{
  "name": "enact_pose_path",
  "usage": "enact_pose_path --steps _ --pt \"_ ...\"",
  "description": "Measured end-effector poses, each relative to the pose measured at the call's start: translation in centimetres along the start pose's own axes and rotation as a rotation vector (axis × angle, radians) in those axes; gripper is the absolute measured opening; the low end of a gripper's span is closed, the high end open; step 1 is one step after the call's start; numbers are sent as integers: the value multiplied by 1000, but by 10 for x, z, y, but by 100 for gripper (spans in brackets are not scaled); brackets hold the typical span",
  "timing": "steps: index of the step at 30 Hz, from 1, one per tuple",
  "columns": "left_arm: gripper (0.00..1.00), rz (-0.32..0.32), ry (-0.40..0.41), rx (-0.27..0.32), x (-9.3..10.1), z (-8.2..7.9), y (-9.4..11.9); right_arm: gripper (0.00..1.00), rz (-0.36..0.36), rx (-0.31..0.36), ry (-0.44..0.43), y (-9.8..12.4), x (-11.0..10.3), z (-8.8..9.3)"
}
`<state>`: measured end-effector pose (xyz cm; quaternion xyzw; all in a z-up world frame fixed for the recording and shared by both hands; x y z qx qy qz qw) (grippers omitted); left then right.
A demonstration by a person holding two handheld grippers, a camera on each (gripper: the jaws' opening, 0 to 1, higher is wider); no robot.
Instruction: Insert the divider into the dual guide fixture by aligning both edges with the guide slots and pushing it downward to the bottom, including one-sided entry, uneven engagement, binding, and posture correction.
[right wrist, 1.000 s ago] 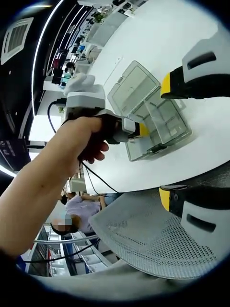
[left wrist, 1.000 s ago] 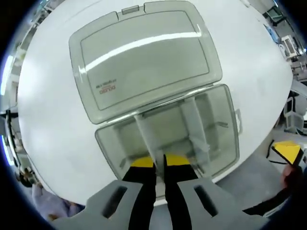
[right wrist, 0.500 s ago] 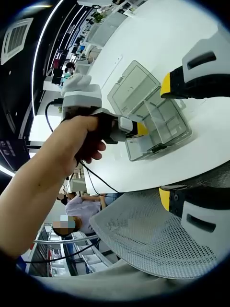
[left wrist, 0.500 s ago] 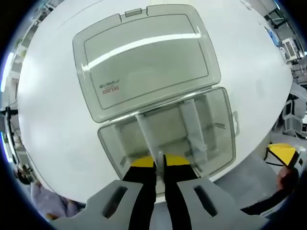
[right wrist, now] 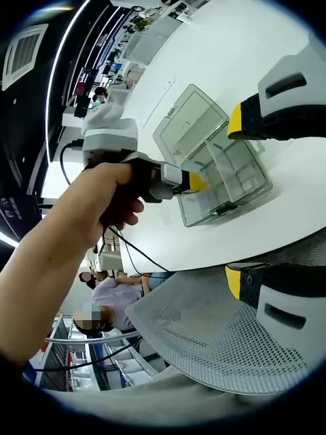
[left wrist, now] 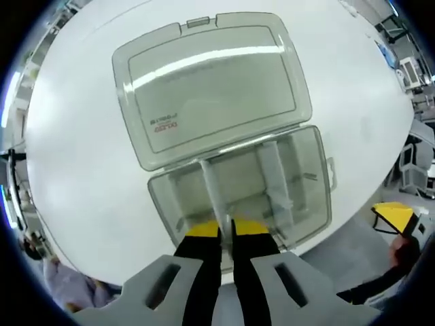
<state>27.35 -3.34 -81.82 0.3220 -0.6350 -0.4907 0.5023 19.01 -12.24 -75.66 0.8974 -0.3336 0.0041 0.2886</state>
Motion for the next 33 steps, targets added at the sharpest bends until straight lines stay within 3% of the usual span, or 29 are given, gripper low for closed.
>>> enact_pose_path --steps 33 --pt "2 -11 -10 -2 0 -2 -7 71 -7 1 -2 0 -1 0"
Point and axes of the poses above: the point that each gripper's makers call its tool centre point, and the gripper's own axes: y roughly backward along the fingers, x roughly to its right, z roughly out of its underside, the point moved 2 cm from there along y, roughly backward along the fingers, and after that the axes turned 15 degrees about z, right-handed, at the moved point
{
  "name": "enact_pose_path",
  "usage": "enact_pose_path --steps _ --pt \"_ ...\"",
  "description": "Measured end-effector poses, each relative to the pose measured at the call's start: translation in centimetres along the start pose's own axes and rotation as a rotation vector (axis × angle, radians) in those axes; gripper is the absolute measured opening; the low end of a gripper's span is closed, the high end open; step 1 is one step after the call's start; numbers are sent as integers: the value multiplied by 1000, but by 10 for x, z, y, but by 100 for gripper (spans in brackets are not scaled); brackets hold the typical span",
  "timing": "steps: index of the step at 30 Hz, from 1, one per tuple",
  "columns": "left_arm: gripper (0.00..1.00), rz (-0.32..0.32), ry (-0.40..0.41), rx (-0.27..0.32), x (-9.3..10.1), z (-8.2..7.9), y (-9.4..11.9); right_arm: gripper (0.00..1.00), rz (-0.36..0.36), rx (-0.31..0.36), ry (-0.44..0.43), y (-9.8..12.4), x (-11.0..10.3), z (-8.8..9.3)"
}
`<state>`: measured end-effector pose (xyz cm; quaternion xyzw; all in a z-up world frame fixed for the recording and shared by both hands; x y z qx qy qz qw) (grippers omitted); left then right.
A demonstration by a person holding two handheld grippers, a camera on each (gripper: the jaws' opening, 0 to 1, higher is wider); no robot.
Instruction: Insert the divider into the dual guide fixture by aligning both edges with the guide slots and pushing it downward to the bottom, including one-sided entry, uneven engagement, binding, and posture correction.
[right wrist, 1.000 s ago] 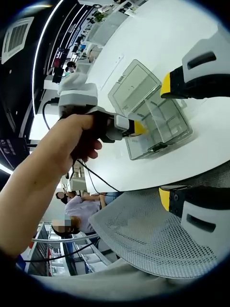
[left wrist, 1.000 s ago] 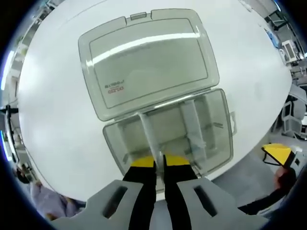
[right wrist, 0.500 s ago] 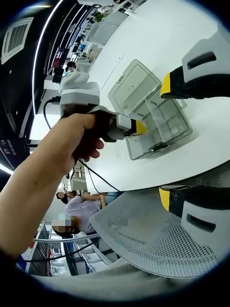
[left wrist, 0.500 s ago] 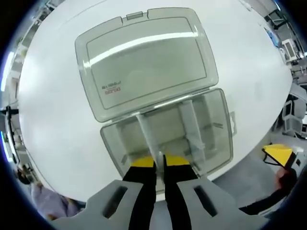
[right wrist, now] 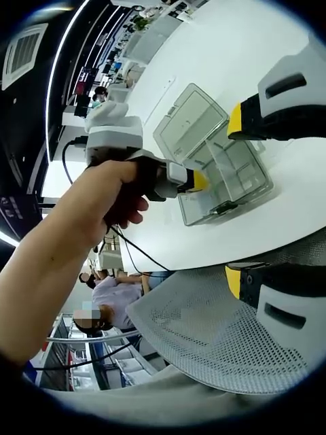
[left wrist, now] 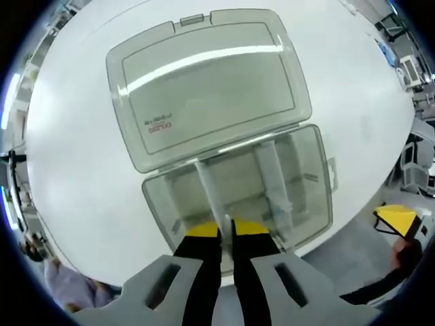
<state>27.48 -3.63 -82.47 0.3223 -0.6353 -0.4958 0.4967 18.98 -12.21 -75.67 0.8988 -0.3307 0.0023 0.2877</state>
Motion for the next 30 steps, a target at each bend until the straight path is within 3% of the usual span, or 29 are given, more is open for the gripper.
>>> enact_pose_path --steps 10,30 --pt "2 -5 -4 9 0 3 -2 71 3 -2 2 0 0 0" --pt "2 53 50 100 -5 2 -6 71 17 10 -12 1 4 -1"
Point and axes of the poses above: the point that each gripper's makers call its tool centre point, and the gripper's own axes: y roughly backward along the fingers, x roughly to its right, z roughly out of its underside, the point moved 2 cm from there along y, roughly backward along the fingers, and after that the axes turned 15 degrees about z, right-handed, at the moved point
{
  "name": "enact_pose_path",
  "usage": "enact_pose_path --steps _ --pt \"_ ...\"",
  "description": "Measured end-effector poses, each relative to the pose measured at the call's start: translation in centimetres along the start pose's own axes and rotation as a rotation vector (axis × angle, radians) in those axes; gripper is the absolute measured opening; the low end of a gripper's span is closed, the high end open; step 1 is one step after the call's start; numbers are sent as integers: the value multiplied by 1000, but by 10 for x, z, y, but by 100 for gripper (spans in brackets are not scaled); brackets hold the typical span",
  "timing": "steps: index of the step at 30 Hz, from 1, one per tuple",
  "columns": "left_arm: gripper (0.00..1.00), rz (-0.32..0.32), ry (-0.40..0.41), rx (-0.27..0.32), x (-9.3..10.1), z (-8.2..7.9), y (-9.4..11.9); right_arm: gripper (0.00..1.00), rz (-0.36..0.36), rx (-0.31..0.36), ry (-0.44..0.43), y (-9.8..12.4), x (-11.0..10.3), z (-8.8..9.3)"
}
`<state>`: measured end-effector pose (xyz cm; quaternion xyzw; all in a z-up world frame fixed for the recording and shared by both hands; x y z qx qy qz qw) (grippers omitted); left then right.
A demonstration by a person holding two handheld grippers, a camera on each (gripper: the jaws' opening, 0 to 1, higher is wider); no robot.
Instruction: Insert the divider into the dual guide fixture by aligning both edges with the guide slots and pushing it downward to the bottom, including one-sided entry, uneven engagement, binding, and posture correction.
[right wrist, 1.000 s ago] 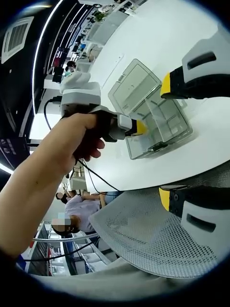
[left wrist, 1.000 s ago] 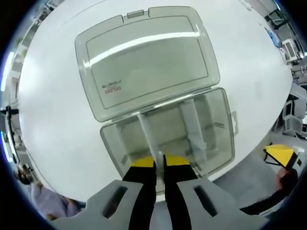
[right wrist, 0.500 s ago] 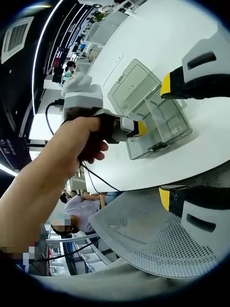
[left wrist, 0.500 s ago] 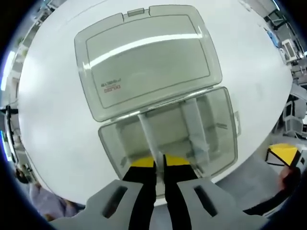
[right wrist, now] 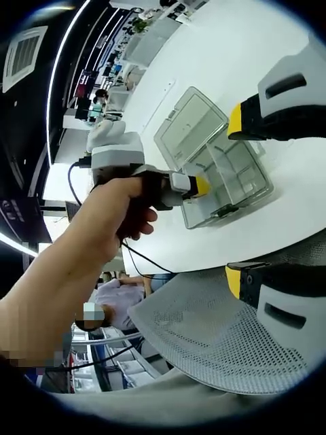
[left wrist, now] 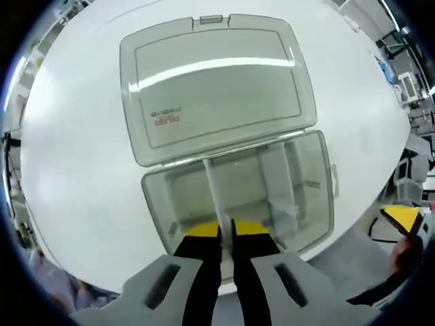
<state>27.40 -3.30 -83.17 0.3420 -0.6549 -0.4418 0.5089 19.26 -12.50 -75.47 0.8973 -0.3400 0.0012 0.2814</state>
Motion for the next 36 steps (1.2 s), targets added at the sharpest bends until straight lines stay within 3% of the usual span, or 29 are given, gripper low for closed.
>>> enact_pose_path --steps 29,36 --pt "2 -47 -30 -53 -2 2 -14 71 -4 4 -10 0 0 -1" --pt "7 -23 -161 -75 3 3 -13 71 -6 3 -12 0 1 -1"
Point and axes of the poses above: the point that each gripper's makers call its tool centre point, and the gripper's own axes: y roughly backward along the fingers, x roughly to its right, z roughly out of its underside, the point moved 2 cm from there along y, roughly backward along the fingers, and after that the axes turned 15 degrees about z, right-handed, at the moved point
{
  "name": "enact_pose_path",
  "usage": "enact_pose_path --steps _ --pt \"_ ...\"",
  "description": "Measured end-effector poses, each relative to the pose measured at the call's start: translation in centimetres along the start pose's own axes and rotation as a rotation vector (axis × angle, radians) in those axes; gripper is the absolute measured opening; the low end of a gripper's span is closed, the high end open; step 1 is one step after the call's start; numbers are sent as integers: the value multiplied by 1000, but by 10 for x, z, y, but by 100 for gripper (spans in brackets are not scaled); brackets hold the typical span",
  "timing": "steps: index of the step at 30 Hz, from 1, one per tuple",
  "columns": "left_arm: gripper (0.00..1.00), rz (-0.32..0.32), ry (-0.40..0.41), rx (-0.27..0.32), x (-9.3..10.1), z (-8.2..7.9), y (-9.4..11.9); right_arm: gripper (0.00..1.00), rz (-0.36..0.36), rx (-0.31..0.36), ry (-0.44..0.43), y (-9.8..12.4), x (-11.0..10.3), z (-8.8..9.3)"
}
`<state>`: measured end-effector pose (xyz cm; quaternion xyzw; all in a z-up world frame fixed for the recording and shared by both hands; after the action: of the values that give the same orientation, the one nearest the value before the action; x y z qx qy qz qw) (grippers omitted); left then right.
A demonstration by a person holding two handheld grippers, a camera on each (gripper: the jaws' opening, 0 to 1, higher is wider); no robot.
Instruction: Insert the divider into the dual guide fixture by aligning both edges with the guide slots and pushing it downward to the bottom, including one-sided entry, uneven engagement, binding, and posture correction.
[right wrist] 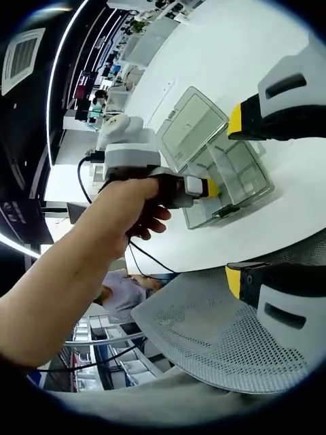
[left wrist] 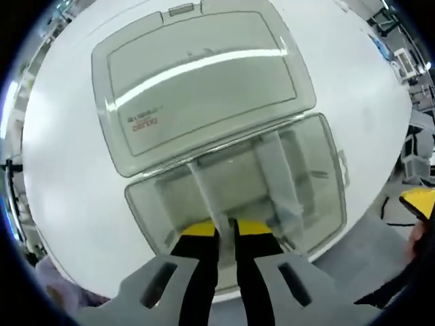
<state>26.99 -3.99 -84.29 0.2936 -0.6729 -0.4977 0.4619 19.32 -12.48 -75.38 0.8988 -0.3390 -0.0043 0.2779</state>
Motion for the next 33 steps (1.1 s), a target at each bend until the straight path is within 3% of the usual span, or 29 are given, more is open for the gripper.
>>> enact_pose_path --steps 4,8,13,19,33 --pt "13 15 -31 47 -3 -5 7 71 2 0 1 0 0 0" --pt "13 72 -8 92 0 -8 16 71 3 1 3 0 0 0" --pt "10 84 -2 121 -2 -2 28 71 4 2 3 0 0 0" --pt "5 110 29 151 1 0 27 70 6 -1 5 0 0 0" --pt "2 39 20 165 -3 -2 22 70 12 -15 9 -1 2 2"
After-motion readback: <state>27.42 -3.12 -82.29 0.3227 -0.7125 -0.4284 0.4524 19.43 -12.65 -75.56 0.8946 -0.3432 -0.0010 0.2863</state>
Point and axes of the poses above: the point that each gripper's makers call its tool centre point, and the gripper's own axes: y roughly backward along the fingers, x roughly to its right, z roughly out of its underside, the point moved 2 cm from there along y, roughly backward along the fingers, and after that the axes turned 15 degrees about z, right-handed, at the moved point
